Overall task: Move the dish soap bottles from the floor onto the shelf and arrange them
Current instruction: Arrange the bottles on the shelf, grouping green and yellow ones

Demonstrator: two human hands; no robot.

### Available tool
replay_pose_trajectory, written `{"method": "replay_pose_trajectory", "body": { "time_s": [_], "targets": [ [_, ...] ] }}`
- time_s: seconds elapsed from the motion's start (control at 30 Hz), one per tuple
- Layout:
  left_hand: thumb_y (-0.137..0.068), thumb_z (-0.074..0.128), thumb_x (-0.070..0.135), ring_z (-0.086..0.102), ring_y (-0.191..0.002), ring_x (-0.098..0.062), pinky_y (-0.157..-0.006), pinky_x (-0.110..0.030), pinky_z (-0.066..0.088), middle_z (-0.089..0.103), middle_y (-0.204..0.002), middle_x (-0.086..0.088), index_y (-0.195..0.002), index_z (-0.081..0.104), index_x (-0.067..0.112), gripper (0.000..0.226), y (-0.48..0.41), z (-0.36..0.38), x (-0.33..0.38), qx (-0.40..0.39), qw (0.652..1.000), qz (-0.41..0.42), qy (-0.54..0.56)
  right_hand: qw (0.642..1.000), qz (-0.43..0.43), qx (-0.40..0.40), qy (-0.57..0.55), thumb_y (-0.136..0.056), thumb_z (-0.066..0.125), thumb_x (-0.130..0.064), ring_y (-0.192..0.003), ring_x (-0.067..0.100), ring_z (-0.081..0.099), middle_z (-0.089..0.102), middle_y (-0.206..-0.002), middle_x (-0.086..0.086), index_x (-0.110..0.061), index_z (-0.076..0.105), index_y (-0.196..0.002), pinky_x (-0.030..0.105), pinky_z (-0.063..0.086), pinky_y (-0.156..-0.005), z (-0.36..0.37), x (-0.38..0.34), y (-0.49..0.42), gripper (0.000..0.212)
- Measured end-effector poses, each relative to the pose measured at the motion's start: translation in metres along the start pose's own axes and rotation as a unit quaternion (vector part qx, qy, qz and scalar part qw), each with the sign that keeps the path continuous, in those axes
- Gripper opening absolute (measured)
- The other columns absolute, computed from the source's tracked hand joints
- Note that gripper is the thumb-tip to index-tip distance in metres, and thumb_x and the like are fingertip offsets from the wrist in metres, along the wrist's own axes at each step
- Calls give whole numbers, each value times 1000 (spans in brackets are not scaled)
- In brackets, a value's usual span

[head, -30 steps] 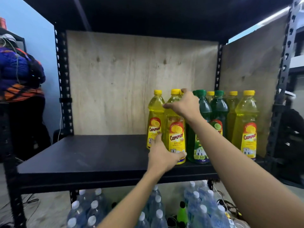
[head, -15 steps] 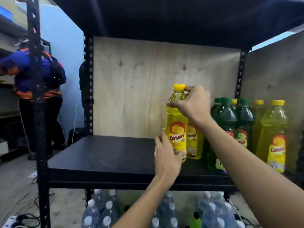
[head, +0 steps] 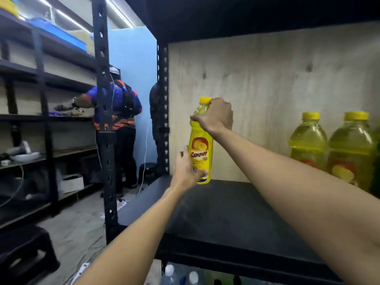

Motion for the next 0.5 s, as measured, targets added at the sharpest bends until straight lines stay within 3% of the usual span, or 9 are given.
{"method": "replay_pose_trajectory", "body": {
  "time_s": [0.2, 0.5],
  "targets": [
    [-67, 89, 25, 46, -95, -11, -86, -24, 39, 49, -120, -6, -140, 38, 19, 90, -50, 17, -56, -21, 1000, 3, -9, 1000, 15, -22, 5, -70, 85, -43, -113, 32, 63, 66, -120, 11, -10, 63, -114, 33, 50, -82, 67, 19, -31, 59],
    [-62, 92, 29, 49, -117, -20, -98, -30, 41, 54, -126, -9, -138, 44, 17, 92, -68, 33, -94, -39, 999, -22, -14, 999, 9, -39, 29, -71, 85, -45, -107, 29, 65, 68, -115, 8, -12, 63, -109, 29, 43, -68, 111, 31, -38, 54]
  ]
}}
Point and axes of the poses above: each hand's wrist, its own y-axis away from the middle knuckle, its own z-axis out of the palm, x = y × z, the point moved 9 cm from there along -y, towards the middle knuckle
